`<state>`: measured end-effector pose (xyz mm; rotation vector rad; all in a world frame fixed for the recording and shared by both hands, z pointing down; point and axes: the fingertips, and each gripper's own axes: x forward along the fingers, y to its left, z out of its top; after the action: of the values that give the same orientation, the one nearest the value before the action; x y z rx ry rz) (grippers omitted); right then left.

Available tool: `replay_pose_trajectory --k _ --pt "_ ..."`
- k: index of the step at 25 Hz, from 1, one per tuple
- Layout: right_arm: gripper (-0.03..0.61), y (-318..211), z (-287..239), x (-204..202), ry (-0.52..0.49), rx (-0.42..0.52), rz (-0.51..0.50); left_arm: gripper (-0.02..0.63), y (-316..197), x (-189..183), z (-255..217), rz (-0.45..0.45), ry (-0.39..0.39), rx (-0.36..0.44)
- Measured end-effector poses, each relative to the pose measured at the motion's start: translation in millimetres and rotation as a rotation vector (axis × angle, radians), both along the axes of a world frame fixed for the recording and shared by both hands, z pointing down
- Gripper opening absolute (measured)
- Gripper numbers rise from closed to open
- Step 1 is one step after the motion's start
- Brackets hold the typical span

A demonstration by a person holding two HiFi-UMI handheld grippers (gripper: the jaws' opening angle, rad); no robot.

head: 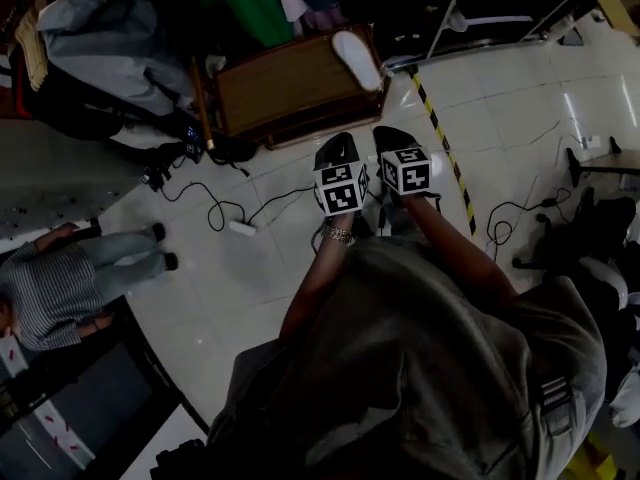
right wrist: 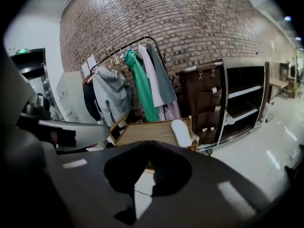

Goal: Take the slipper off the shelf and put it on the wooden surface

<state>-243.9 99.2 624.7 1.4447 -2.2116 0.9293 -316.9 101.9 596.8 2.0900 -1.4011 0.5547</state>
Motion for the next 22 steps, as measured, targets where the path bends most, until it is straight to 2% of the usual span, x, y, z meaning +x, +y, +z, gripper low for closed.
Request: replay_pose_trajectory --k 5,9,16,22 --pt "0.002 62.1 -30.2 -19.0 0.056 -0.007 -0.038 0.005 50.0 1.0 -5.9 0.031 0.019 -0.022" --pt "0.008 84.7 -43.8 -23.4 0.072 -0.016 -0.051 0.005 71.4 4.3 -12.3 0.048 -0.005 -0.029" --pt "0.006 74.2 -56.4 -27.6 0.052 -0.022 -0.069 0.005 53.9 2.7 -28.9 0.034 -0.01 0.003" --pt "0.003 57.9 -65.1 8.0 0.045 -0.005 -0.061 0.005 43.7 35.1 -32.8 0.046 -0.017 0.028"
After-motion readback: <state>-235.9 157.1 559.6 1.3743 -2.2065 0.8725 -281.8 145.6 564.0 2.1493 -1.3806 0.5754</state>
